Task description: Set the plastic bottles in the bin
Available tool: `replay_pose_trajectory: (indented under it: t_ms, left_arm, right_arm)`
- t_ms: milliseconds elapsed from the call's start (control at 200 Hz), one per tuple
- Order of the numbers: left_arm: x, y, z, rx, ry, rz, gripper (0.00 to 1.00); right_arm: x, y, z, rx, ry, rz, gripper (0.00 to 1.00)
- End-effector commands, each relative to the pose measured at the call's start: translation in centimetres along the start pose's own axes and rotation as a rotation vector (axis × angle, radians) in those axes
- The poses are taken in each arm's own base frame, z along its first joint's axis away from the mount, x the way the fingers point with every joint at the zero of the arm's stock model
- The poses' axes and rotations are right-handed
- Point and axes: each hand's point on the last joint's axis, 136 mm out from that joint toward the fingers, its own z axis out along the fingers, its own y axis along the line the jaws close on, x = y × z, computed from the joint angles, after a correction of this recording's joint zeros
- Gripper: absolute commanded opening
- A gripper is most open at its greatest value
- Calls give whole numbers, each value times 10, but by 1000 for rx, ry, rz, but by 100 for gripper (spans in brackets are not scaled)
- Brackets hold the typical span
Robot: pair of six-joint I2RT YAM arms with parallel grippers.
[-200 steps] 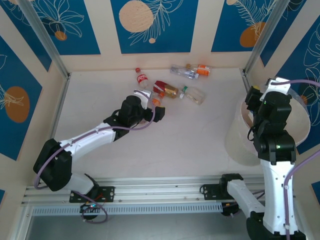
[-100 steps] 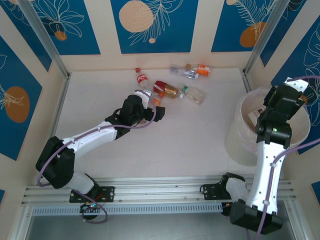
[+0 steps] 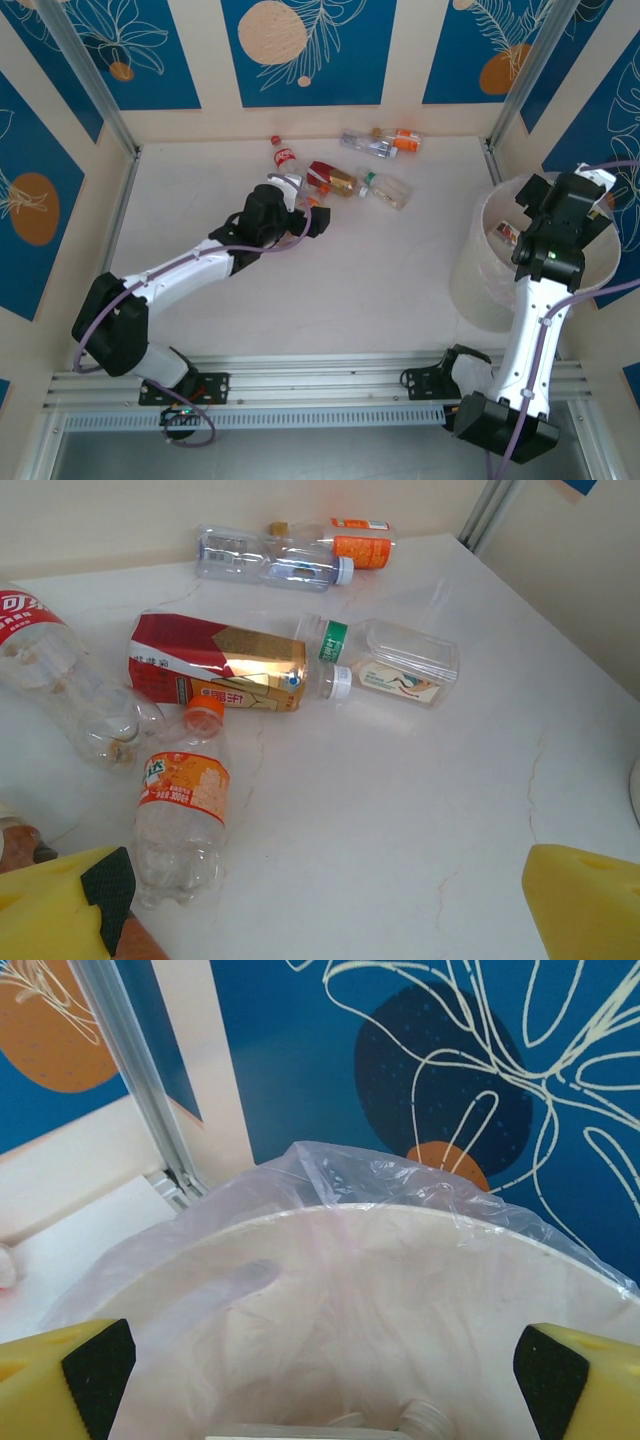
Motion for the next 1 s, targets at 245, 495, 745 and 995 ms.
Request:
replay_pose_trajectory:
  t_ms: [245, 495, 745, 995]
  left_arm:
    - [-1, 22, 8, -111, 33, -50, 100]
    - [12, 50, 7, -206, 64, -122, 100]
    - [26, 84, 3, -296, 72, -259, 100]
    - [51, 115, -4, -406, 151, -380, 100]
  right_arm:
    - [1, 29, -12, -180, 27, 71, 99]
    - [3, 58, -27, -345, 70, 80, 99]
    - [-13, 132, -86, -702, 61, 17, 99]
    - [16, 234, -130, -1002, 160, -182, 99]
